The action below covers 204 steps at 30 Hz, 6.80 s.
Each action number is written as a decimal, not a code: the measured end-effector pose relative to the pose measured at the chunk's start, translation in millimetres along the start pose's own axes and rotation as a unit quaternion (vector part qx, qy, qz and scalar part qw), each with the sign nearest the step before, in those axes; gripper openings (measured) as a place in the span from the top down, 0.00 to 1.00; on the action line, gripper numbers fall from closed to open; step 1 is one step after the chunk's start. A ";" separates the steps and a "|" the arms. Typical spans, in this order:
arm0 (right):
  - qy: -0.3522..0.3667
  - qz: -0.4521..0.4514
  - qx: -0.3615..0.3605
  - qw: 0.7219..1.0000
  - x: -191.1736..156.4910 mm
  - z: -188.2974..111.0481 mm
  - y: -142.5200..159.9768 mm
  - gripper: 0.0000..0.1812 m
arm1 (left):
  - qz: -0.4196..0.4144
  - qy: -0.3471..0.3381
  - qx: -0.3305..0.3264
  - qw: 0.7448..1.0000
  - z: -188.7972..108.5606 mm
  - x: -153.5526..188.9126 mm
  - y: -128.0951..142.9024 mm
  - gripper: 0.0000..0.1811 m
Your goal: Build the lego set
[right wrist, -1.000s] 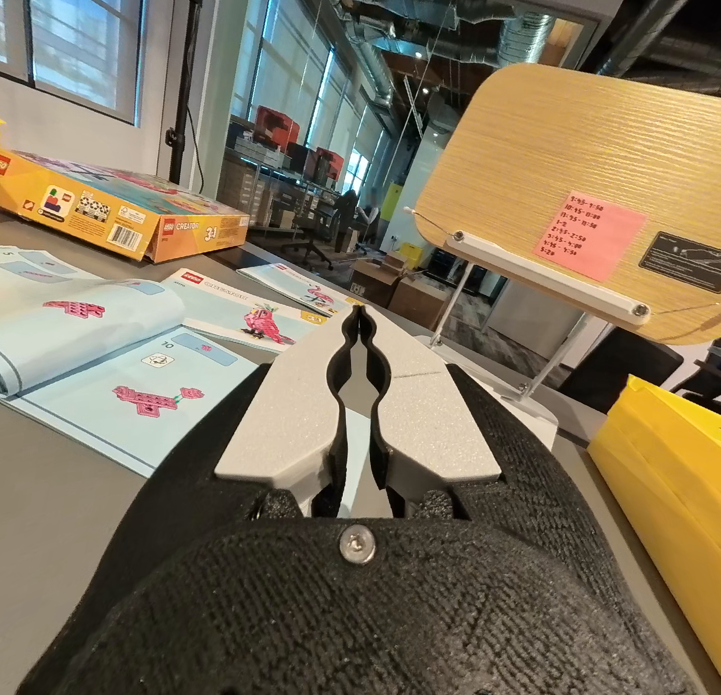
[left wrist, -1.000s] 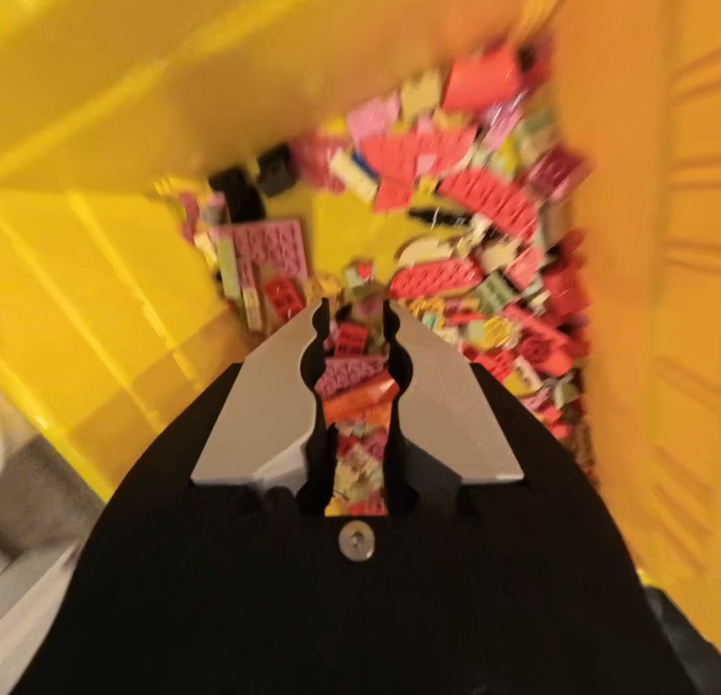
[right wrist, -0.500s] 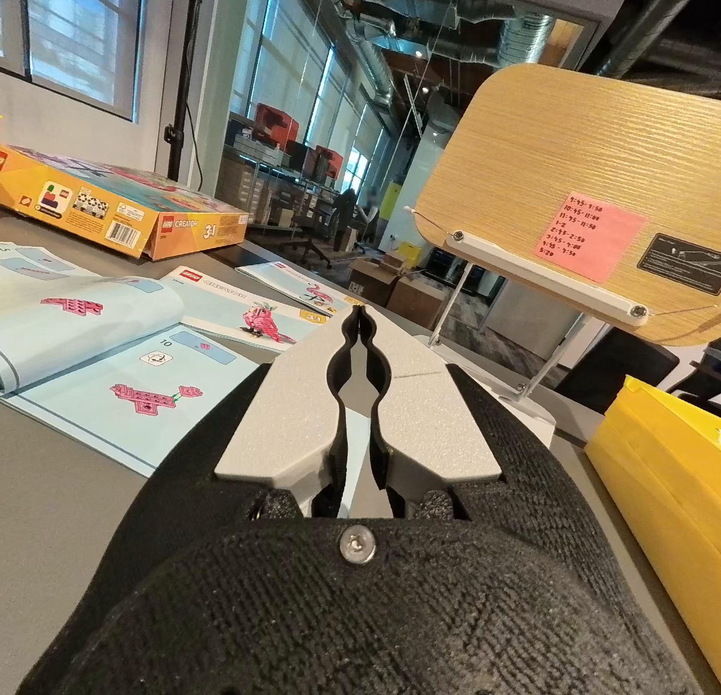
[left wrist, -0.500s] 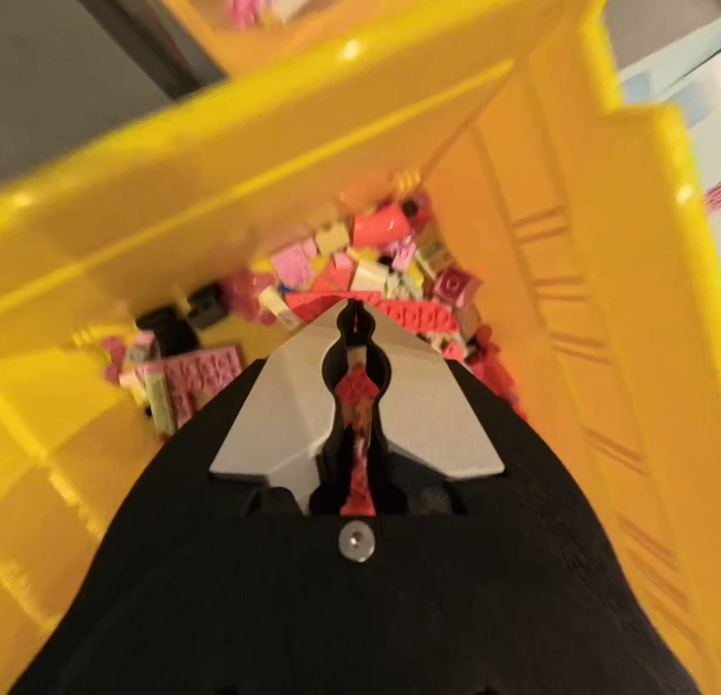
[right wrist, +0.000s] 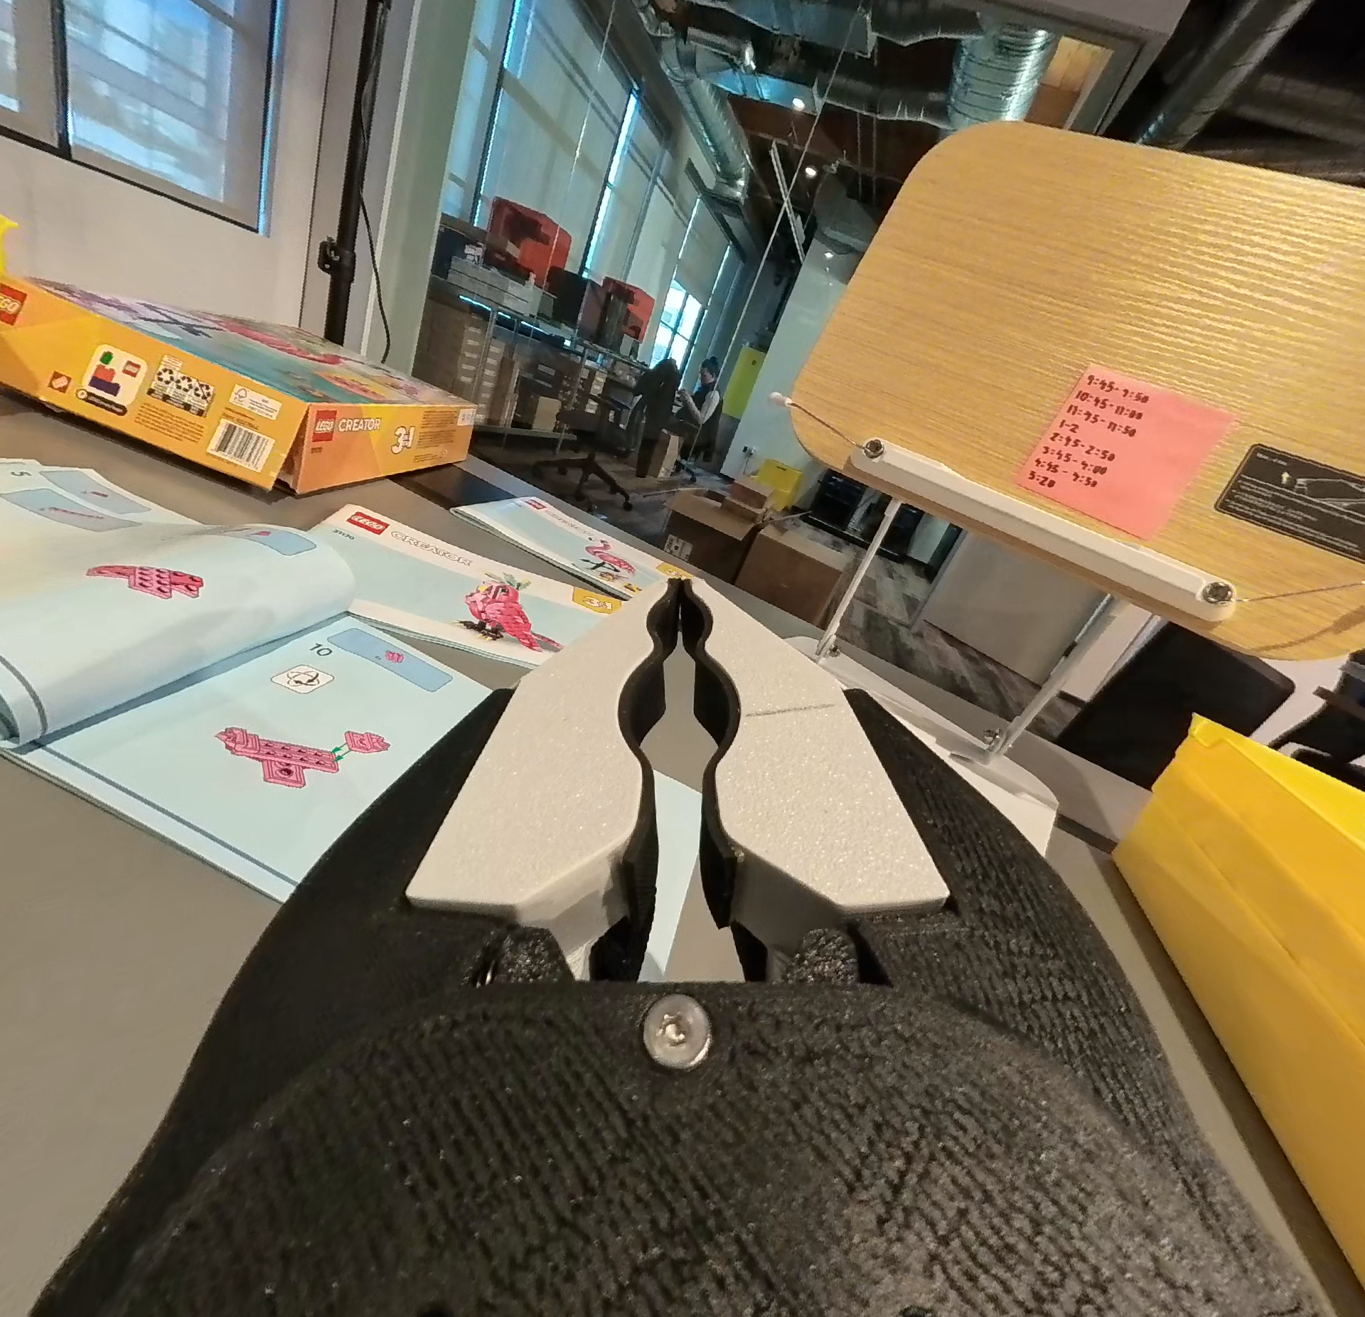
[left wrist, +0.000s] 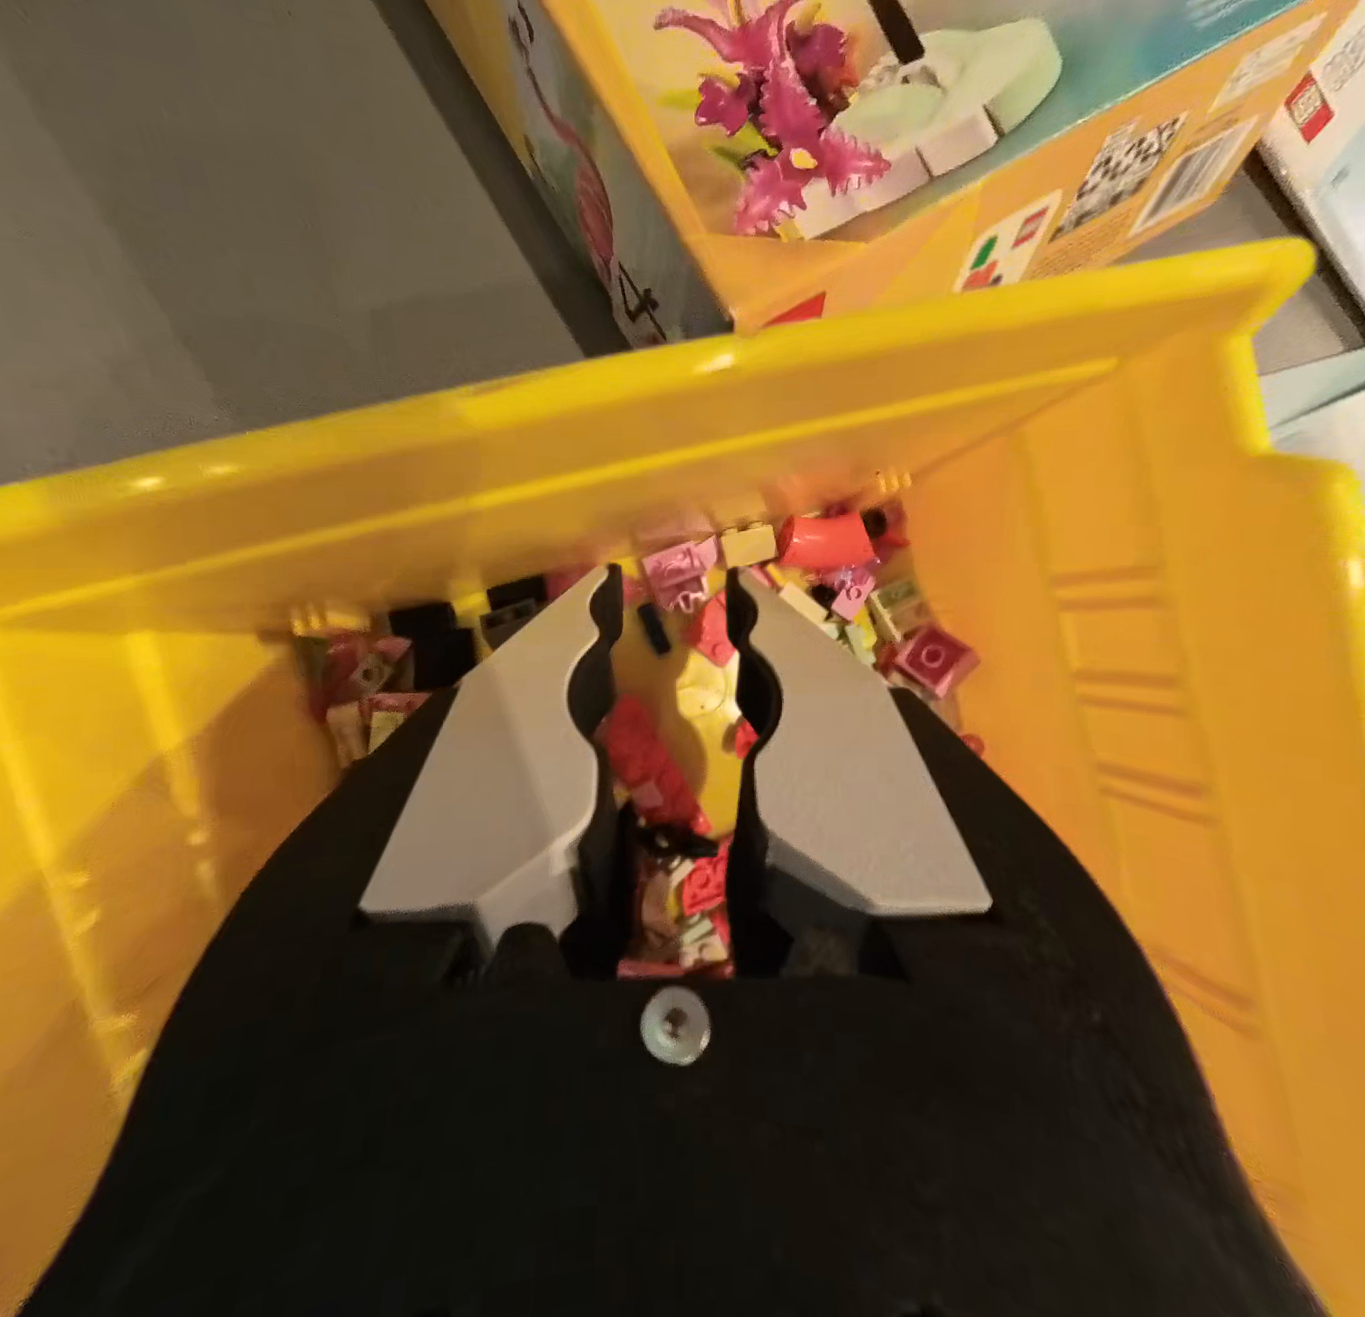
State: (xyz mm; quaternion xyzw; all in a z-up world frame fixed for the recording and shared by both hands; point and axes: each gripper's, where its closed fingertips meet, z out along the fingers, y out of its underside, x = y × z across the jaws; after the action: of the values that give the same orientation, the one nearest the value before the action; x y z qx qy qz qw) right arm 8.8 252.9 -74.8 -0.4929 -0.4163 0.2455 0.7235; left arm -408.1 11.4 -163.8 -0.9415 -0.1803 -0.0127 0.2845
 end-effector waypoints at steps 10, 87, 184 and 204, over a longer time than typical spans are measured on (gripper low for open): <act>-0.004 0.000 0.001 1.000 -1.2 0.4 0.3 1.00 | 0.008 -0.043 -0.060 0.997 16.9 -8.5 8.5 0.91; -0.564 0.014 -0.203 0.800 -254.3 -99.0 -31.7 0.80 | 0.477 0.086 0.235 0.843 -50.5 307.2 142.6 0.92; -0.461 -0.273 -0.066 0.842 -244.8 -87.7 -12.1 0.91 | 0.191 0.271 0.045 0.942 -38.2 309.4 165.2 0.70; -0.407 -0.385 0.011 0.828 -246.1 -85.2 -24.2 0.89 | 0.278 0.257 0.175 0.909 -57.7 337.7 138.8 0.96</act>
State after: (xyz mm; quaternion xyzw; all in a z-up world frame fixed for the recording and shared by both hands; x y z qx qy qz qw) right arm -51.7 11.5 -155.5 -0.1398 -0.8263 0.1300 0.5299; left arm -39.7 -14.9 -146.5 -0.8528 0.1693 -0.1431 0.4729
